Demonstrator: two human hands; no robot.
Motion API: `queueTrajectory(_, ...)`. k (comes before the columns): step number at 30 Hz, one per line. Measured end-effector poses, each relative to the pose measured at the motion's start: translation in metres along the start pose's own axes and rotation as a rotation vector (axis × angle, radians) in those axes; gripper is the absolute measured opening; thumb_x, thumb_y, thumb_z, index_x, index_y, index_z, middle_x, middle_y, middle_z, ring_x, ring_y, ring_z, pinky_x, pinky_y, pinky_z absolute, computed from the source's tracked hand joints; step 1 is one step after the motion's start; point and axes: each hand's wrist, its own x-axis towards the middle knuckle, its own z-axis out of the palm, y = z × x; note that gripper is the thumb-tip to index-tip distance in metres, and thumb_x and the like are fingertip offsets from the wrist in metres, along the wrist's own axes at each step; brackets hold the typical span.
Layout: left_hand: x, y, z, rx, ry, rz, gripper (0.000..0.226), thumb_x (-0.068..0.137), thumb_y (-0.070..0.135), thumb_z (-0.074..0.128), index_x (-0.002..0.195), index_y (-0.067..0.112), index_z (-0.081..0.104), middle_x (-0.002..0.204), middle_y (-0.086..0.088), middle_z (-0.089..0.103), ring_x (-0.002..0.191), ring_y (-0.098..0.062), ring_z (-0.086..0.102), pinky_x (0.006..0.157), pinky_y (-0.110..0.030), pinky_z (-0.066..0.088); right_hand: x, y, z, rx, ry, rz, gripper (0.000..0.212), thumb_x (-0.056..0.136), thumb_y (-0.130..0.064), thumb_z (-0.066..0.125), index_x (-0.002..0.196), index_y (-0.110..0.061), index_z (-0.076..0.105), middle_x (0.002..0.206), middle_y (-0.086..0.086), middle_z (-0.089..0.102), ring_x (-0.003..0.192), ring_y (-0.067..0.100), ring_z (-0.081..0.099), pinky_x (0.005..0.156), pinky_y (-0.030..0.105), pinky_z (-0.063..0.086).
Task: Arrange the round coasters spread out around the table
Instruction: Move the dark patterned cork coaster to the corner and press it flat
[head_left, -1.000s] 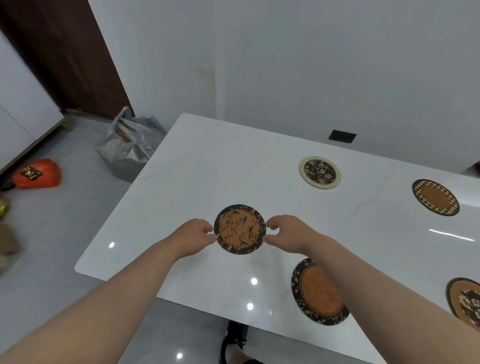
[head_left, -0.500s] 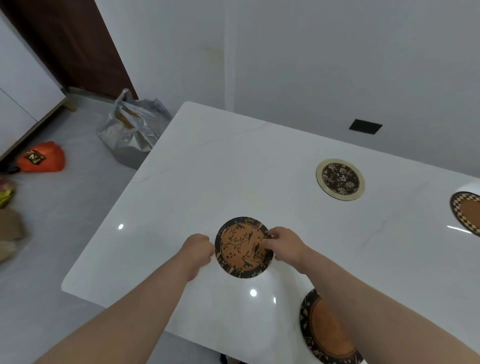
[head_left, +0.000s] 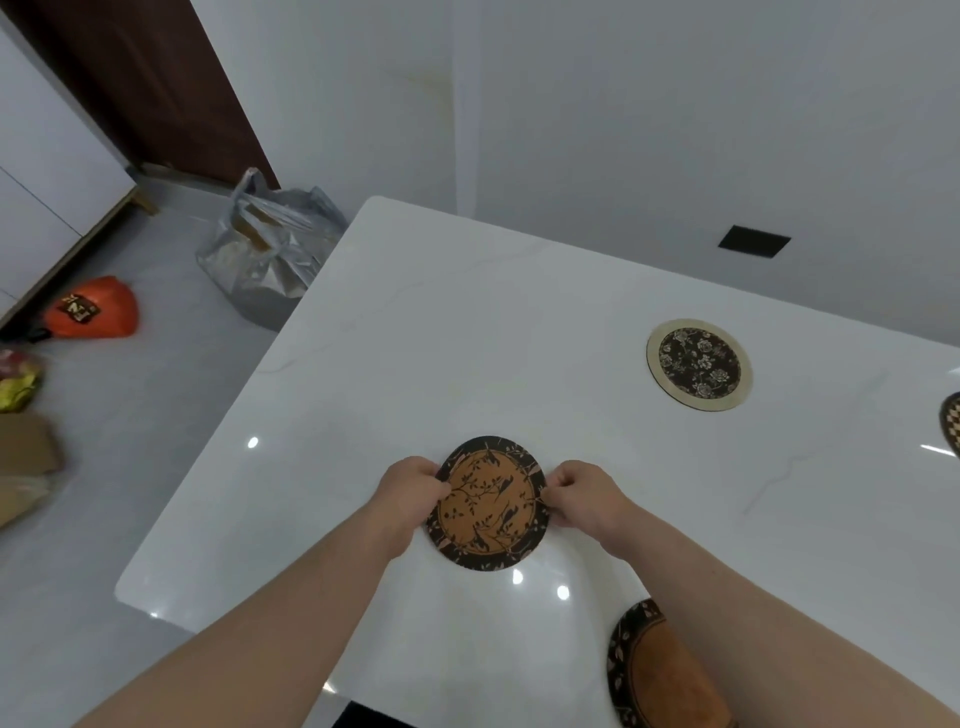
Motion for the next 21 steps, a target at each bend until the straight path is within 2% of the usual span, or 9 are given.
queueTrajectory(3, 0.003, 0.016, -0.009, -0.059, -0.009, 0.058, 0.015, 0.090, 0.007, 0.057, 0.099, 0.018, 0.062, 0.100, -0.007, 0.067, 0.092, -0.022, 0.064, 0.069, -0.034, 0.055, 0.004, -0.010, -0.002, 0.080, 0.014, 0.000, 0.015, 0.088, -0.005, 0.056, 0.074, -0.010, 0.053, 0.080, 0.013, 0.062, 0.072, 0.023, 0.062, 0.074, 0.041, 0.060)
queueTrajectory(5, 0.006, 0.027, -0.016, -0.080, -0.045, 0.133, 0.026, 0.088, 0.000, 0.058, 0.102, 0.022, 0.062, 0.099, -0.008, 0.068, 0.095, -0.023, 0.065, 0.076, -0.036, 0.055, 0.007, -0.018, -0.004, 0.153, 0.069, -0.005, 0.016, 0.089, -0.005, 0.056, 0.075, -0.010, 0.053, 0.083, 0.015, 0.064, 0.075, 0.025, 0.065, 0.069, 0.036, 0.062)
queueTrajectory(8, 0.011, 0.046, -0.029, -0.117, -0.095, 0.209, 0.045, 0.082, -0.010, 0.061, 0.105, 0.028, 0.063, 0.098, -0.011, 0.069, 0.095, -0.023, 0.067, 0.078, -0.035, 0.055, 0.011, -0.034, -0.010, 0.249, 0.118, -0.029, 0.015, 0.089, -0.006, 0.060, 0.076, -0.009, 0.054, 0.086, 0.016, 0.066, 0.075, 0.024, 0.066, 0.060, 0.028, 0.059)
queueTrajectory(11, 0.019, 0.066, -0.041, -0.074, -0.054, 0.277, 0.042, 0.080, -0.008, 0.067, 0.105, 0.027, 0.064, 0.094, -0.013, 0.070, 0.092, -0.024, 0.068, 0.080, -0.037, 0.056, 0.017, -0.050, -0.016, 0.335, 0.136, -0.044, 0.012, 0.086, -0.003, 0.064, 0.079, -0.009, 0.056, 0.086, 0.017, 0.066, 0.077, 0.026, 0.067, 0.062, 0.031, 0.059)
queueTrajectory(14, 0.031, 0.084, -0.051, -0.063, 0.012, 0.331, 0.028, 0.079, -0.006, 0.071, 0.097, 0.015, 0.065, 0.087, -0.011, 0.070, 0.084, -0.023, 0.069, 0.071, -0.034, 0.057, 0.023, -0.066, -0.020, 0.393, 0.162, -0.071, 0.013, 0.086, -0.002, 0.064, 0.079, -0.010, 0.056, 0.088, 0.018, 0.068, 0.078, 0.028, 0.068, 0.069, 0.038, 0.061)
queueTrajectory(17, 0.047, 0.099, -0.057, -0.021, 0.041, 0.367, 0.018, 0.079, -0.005, 0.071, 0.086, 0.010, 0.065, 0.081, -0.009, 0.067, 0.073, -0.018, 0.066, 0.058, -0.025, 0.055, 0.033, -0.076, -0.021, 0.458, 0.184, -0.086, 0.012, 0.086, -0.001, 0.064, 0.079, -0.009, 0.057, 0.084, 0.018, 0.068, 0.069, 0.025, 0.067, 0.067, 0.037, 0.061)
queueTrajectory(21, 0.074, 0.119, -0.066, 0.013, 0.017, 0.414, 0.016, 0.081, -0.004, 0.069, 0.086, 0.011, 0.064, 0.076, -0.008, 0.065, 0.069, -0.017, 0.064, 0.055, -0.023, 0.054, 0.049, -0.094, -0.019, 0.498, 0.226, -0.097, 0.011, 0.086, 0.001, 0.062, 0.080, -0.007, 0.057, 0.081, 0.017, 0.066, 0.065, 0.024, 0.065, 0.068, 0.040, 0.062)
